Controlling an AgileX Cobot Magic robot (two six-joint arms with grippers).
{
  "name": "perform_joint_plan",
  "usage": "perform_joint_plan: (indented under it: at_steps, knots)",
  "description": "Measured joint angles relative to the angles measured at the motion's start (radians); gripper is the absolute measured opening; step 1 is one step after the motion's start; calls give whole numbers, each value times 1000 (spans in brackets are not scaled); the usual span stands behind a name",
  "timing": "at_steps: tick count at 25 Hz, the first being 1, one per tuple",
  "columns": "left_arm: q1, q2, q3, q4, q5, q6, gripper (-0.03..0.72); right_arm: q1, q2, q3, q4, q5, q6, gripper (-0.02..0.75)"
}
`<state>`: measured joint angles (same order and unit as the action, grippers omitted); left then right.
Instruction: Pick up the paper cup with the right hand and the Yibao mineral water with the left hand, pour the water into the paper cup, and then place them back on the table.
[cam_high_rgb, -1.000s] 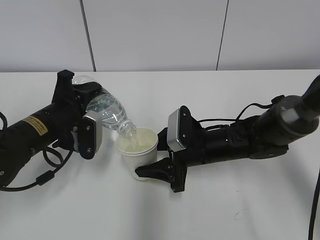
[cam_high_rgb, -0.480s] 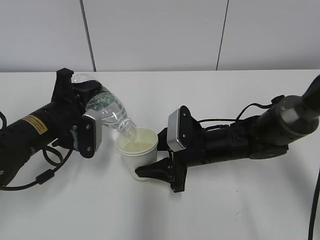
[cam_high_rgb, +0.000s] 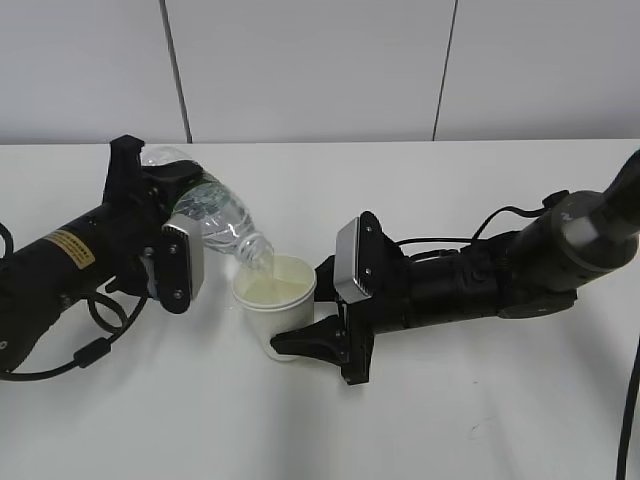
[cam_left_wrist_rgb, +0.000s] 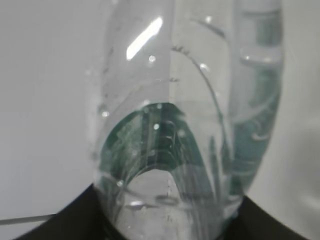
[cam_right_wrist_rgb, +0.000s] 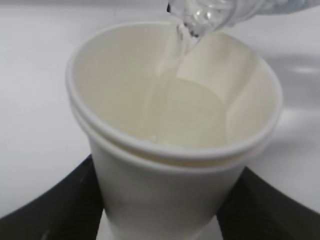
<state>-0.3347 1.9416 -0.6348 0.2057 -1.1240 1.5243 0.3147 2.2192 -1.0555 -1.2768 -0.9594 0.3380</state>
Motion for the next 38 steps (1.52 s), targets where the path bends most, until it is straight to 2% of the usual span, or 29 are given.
perform_joint_plan:
  at_steps: [5, 9, 11, 14, 17, 20, 22, 26, 31, 38]
  knots:
    - [-34, 0, 2, 3, 0, -318, 323, 0, 0, 0, 3, 0, 0, 456]
    - [-70, 0, 3, 2, 0, -698, 323, 0, 0, 0, 32, 0, 0, 456]
    - [-80, 0, 5, -17, 0, -948, 322, 0, 0, 0, 46, 0, 0, 456]
    - [-82, 0, 8, -59, 9, -1253, 322, 0, 0, 0, 51, 0, 0, 456]
    - [-82, 0, 10, -85, 15, -1424, 322, 0, 0, 0, 83, 2, 0, 456]
    - [-82, 0, 17, -75, 48, -1539, 322, -18, 0, 0, 186, 2, -21, 456]
    - [-82, 0, 40, -48, 45, -1576, 322, -37, 0, 0, 265, 13, -57, 456]
    - [-82, 8, 102, 45, 3, -1593, 322, -80, 0, 0, 377, 41, -106, 456]
    - [-82, 89, 122, 131, 2, -1594, 322, -99, 0, 0, 485, 71, -170, 456]
    - [-82, 94, 122, 142, -8, -1591, 322, -99, 15, 0, 581, 80, -224, 456]
